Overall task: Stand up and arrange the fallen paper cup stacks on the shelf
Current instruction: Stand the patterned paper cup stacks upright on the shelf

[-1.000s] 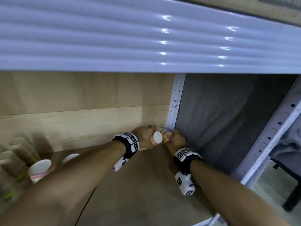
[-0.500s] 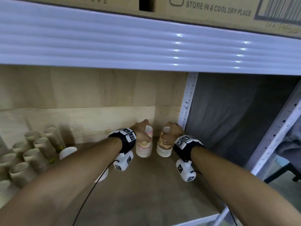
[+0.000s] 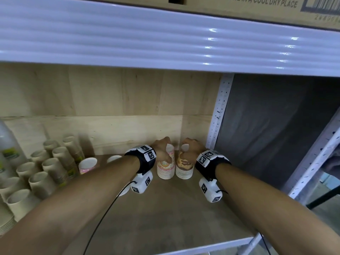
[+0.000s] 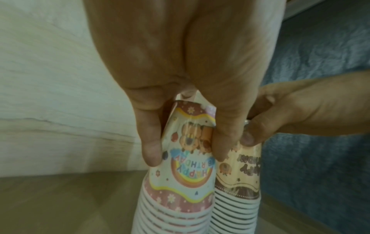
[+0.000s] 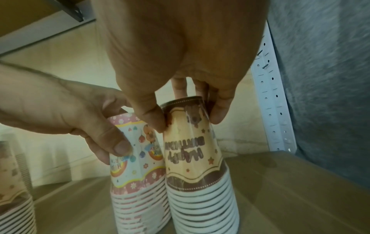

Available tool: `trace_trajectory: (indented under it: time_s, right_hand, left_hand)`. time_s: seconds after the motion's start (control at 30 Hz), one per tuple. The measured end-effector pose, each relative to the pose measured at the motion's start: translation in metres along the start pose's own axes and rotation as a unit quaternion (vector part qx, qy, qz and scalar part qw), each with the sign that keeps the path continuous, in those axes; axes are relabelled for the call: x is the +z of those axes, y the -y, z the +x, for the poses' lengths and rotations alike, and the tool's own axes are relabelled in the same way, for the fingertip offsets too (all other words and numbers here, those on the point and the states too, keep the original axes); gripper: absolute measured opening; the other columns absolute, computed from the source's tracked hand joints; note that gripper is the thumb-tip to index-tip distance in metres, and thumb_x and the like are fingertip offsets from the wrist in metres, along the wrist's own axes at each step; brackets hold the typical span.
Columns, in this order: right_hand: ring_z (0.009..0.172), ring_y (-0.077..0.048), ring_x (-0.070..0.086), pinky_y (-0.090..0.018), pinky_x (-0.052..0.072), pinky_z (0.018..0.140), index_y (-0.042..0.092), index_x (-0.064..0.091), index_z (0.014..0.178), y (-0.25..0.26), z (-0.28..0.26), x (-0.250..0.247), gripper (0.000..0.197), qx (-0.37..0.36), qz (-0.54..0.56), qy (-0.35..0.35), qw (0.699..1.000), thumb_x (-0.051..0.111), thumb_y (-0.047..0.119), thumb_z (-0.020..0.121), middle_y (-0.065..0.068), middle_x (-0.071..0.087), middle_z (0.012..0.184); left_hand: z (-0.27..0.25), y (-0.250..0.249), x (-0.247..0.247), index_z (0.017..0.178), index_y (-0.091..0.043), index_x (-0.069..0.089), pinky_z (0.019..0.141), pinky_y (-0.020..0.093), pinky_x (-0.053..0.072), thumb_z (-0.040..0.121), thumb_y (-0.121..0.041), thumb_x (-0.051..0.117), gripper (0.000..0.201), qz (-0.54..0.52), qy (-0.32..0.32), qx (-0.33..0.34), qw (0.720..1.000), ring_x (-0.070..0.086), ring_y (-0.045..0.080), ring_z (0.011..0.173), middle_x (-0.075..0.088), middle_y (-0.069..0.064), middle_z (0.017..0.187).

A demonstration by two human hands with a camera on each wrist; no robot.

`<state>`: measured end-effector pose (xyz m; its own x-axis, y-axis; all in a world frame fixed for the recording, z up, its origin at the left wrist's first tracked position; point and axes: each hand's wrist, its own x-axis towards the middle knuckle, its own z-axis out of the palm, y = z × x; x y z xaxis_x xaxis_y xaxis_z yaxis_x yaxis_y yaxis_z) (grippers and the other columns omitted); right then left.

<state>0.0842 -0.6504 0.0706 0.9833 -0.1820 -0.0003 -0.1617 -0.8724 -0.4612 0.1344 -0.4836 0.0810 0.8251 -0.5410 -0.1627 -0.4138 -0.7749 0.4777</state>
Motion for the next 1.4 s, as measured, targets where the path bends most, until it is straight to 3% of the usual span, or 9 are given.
trace_trajectory:
  time_s: [0.13, 0.33, 0.57, 0.83, 0.93, 1.03, 1.13, 1.2, 1.4]
  right_hand:
    - [0.093, -0.026, 0.059, -0.031, 0.046, 0.07, 0.021, 0.049, 0.085, 0.0, 0.001, -0.004, 0.022, -0.008, -0.009, 0.007, 1.0, 0.067, 0.024, 0.074, -0.004, 0.059, 0.099]
    - [0.115, -0.024, 0.056, -0.03, 0.048, 0.087, 0.013, 0.057, 0.126, 0.01, 0.007, -0.019, 0.048, -0.015, -0.035, 0.019, 0.999, 0.067, 0.02, 0.079, -0.006, 0.058, 0.128]
    - [0.119, -0.025, 0.056, -0.029, 0.044, 0.094, 0.015, 0.057, 0.13, 0.009, 0.011, -0.015, 0.048, -0.01, -0.082, 0.037, 0.996, 0.067, 0.021, 0.083, -0.008, 0.059, 0.129]
    - [0.11, -0.025, 0.059, -0.028, 0.045, 0.087, 0.015, 0.064, 0.119, 0.009, 0.027, -0.017, 0.037, -0.015, -0.08, 0.018, 0.997, 0.065, 0.018, 0.082, -0.006, 0.063, 0.114]
    - [0.093, -0.02, 0.054, -0.025, 0.039, 0.075, 0.025, 0.06, 0.084, 0.008, 0.032, -0.019, 0.012, -0.039, -0.061, -0.005, 0.997, 0.064, 0.014, 0.081, 0.001, 0.054, 0.094]
    - [0.083, -0.019, 0.053, -0.025, 0.035, 0.068, 0.031, 0.037, 0.057, 0.004, 0.045, -0.018, 0.041, -0.066, -0.015, -0.046, 0.997, 0.063, 0.007, 0.077, -0.002, 0.052, 0.082]
    - [0.082, -0.022, 0.061, -0.026, 0.041, 0.065, 0.024, 0.048, 0.059, 0.008, 0.058, -0.018, 0.026, -0.061, -0.022, -0.039, 0.997, 0.061, 0.01, 0.077, -0.004, 0.061, 0.082]
    - [0.083, -0.021, 0.063, -0.027, 0.045, 0.067, 0.017, 0.056, 0.065, 0.012, 0.067, -0.019, 0.011, -0.058, -0.03, -0.024, 0.998, 0.058, 0.015, 0.076, -0.004, 0.064, 0.083]
    - [0.08, -0.02, 0.055, -0.023, 0.036, 0.068, 0.028, 0.043, 0.055, 0.007, 0.087, -0.006, 0.011, -0.05, -0.001, -0.021, 0.999, 0.045, 0.032, 0.064, 0.0, 0.051, 0.078]
  left_hand:
    - [-0.003, -0.002, -0.004, 0.13, -0.021, 0.04, 0.085, 0.04, 0.054, 0.077, -0.027, 0.079, 0.067, 0.006, 0.008, 0.003, 1.0, 0.057, 0.029, 0.11, 0.054, 0.009, 0.127]
    - [-0.004, -0.014, -0.024, 0.136, -0.025, 0.045, 0.081, 0.028, 0.044, 0.081, -0.027, 0.073, 0.062, 0.051, 0.032, 0.033, 0.998, 0.05, 0.022, 0.114, 0.048, 0.002, 0.136]
    - [0.0, -0.018, -0.026, 0.132, -0.022, 0.052, 0.087, 0.032, 0.049, 0.08, -0.021, 0.075, 0.056, 0.115, 0.026, 0.048, 0.992, 0.051, 0.025, 0.118, 0.047, 0.004, 0.135]
    - [0.011, -0.016, -0.03, 0.131, -0.021, 0.055, 0.076, 0.027, 0.045, 0.08, -0.023, 0.075, 0.056, 0.089, -0.012, 0.049, 0.995, 0.054, 0.023, 0.116, 0.051, 0.003, 0.133]
    - [0.018, -0.012, -0.033, 0.131, -0.02, 0.056, 0.078, 0.028, 0.048, 0.079, -0.021, 0.075, 0.056, 0.055, -0.041, 0.037, 0.997, 0.057, 0.024, 0.115, 0.054, 0.005, 0.133]
    - [0.027, -0.01, -0.037, 0.134, -0.017, 0.055, 0.085, 0.031, 0.051, 0.081, -0.019, 0.074, 0.056, 0.042, -0.067, 0.029, 0.996, 0.058, 0.026, 0.117, 0.055, 0.007, 0.134]
    - [0.037, -0.008, -0.04, 0.133, -0.014, 0.056, 0.09, 0.034, 0.052, 0.082, -0.019, 0.074, 0.054, 0.035, -0.083, 0.022, 0.996, 0.058, 0.027, 0.117, 0.057, 0.007, 0.132]
    - [0.043, -0.006, -0.04, 0.123, -0.013, 0.061, 0.081, 0.031, 0.053, 0.08, -0.02, 0.074, 0.045, 0.036, -0.089, 0.022, 0.995, 0.061, 0.026, 0.109, 0.062, 0.008, 0.123]
    - [0.055, -0.003, -0.04, 0.101, -0.01, 0.067, 0.067, 0.028, 0.047, 0.081, -0.019, 0.068, 0.022, 0.074, -0.101, 0.028, 0.992, 0.064, 0.026, 0.094, 0.067, 0.008, 0.105]
